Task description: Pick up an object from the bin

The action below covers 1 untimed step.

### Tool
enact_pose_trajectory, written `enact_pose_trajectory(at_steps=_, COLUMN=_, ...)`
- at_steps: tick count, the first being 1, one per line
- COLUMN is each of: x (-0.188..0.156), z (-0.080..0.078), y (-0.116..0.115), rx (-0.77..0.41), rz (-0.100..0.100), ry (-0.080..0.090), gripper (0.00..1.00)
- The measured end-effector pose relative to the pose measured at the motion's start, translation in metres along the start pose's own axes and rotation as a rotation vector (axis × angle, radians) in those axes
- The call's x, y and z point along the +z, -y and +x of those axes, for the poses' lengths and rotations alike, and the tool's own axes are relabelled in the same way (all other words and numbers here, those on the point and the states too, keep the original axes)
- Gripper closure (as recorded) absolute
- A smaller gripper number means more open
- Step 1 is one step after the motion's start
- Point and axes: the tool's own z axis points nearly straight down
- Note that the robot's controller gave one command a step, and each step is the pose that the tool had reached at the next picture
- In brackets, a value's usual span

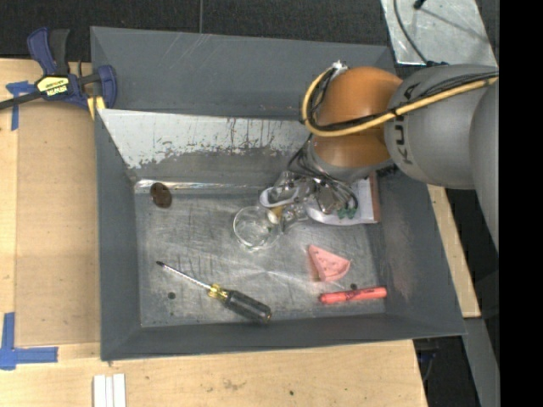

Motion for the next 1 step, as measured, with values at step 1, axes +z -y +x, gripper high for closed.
enact_pose_trajectory(at_steps=1, x=0.0000, z=0.0000, y=0.0000, rx=0.000, rz=0.000, ry=0.000, gripper=1.00)
